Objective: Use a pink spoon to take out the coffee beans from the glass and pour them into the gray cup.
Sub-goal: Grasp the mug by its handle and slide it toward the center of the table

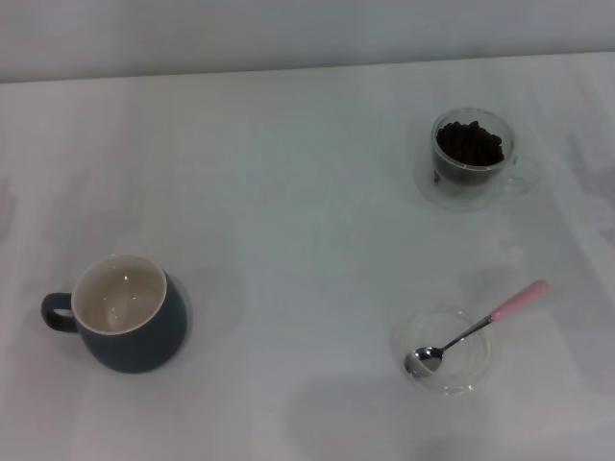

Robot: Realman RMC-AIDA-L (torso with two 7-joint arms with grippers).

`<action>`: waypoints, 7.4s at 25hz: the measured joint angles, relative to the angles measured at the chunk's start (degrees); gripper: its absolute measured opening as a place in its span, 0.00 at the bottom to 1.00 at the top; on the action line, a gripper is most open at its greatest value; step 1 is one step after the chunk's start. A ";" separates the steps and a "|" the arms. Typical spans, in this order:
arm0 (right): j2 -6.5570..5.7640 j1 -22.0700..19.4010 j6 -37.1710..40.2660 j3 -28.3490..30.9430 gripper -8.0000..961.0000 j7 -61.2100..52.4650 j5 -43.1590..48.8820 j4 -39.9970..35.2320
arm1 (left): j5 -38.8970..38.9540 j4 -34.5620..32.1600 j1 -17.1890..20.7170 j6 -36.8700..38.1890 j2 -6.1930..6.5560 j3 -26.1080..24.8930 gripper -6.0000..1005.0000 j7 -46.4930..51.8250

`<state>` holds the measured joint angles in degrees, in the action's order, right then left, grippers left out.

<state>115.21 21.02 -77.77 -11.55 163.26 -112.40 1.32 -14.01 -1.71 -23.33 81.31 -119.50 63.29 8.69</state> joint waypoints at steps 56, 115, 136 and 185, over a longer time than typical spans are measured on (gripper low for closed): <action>-0.08 -0.02 3.07 0.37 0.84 -0.23 -0.36 -0.89 | -27.66 7.40 14.92 5.13 0.06 2.66 0.73 3.69; 0.01 0.07 4.13 0.10 0.84 -0.24 -0.37 -0.02 | -29.26 6.80 3.73 -3.57 0.17 6.73 0.11 3.17; 0.09 1.29 0.70 -1.03 0.84 -0.74 0.62 1.13 | -29.86 -5.09 -5.12 -16.19 0.57 27.01 0.11 17.19; 0.10 1.26 0.10 -1.03 0.83 -0.88 0.61 1.49 | -28.54 -16.48 -1.25 -23.54 0.34 37.78 0.25 15.33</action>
<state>115.30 22.28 -77.67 -12.59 162.39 -111.79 2.81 -42.55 -18.19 -24.58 57.77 -119.16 101.07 24.02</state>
